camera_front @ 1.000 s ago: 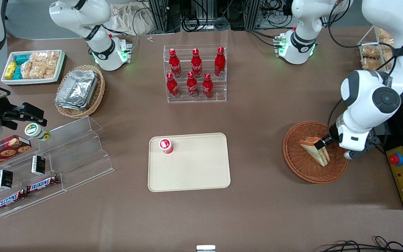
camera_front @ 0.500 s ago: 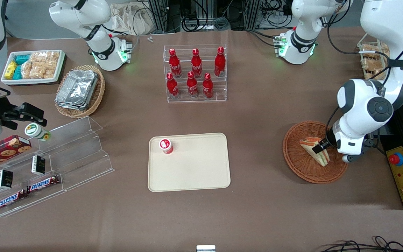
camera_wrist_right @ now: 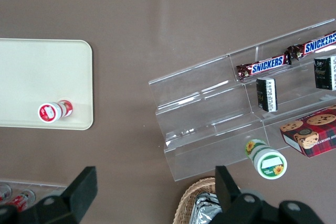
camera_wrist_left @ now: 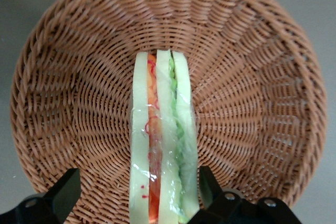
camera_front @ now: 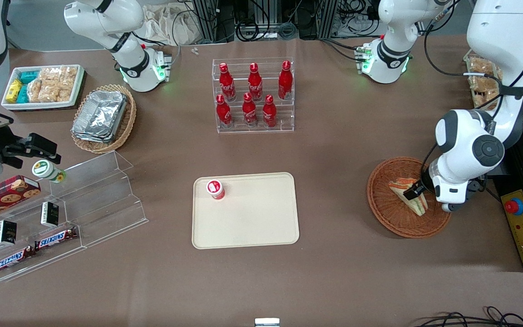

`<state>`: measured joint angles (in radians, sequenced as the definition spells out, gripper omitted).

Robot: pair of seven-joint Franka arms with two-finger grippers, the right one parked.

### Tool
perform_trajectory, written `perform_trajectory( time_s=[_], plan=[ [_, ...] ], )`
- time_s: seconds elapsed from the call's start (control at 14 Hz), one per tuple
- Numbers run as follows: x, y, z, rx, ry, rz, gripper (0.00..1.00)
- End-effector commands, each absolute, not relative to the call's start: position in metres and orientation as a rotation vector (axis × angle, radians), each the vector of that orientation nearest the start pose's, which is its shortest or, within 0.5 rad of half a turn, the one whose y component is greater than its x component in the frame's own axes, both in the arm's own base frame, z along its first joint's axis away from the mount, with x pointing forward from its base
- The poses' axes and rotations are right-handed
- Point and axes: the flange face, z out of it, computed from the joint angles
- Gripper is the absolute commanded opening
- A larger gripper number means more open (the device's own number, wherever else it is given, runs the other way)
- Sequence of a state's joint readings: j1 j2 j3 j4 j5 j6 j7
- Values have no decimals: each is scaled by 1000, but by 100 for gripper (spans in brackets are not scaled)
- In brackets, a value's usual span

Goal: Place sandwich from basket to tray
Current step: 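Close the left gripper on the sandwich's wrapped edge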

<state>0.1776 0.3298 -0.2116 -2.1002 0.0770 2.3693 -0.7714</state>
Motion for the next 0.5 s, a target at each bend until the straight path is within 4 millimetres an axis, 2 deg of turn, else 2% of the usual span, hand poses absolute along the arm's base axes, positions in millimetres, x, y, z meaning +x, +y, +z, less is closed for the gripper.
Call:
perform_trajectory(
  time_s=[0.0, 0.07, 0.14, 0.21, 0.29, 0.43],
  plan=[
    [576, -17, 250, -2929, -1108, 76, 100],
    [577, -15, 246, -2927, -1115, 77, 95],
    [578, -15, 245, -2928, -1120, 76, 72],
    [578, -14, 245, -2922, -1136, 73, 33],
    [579, -15, 248, -2913, -1159, 66, 3],
    [587, -16, 258, -2889, -1240, 30, 0]
  ],
)
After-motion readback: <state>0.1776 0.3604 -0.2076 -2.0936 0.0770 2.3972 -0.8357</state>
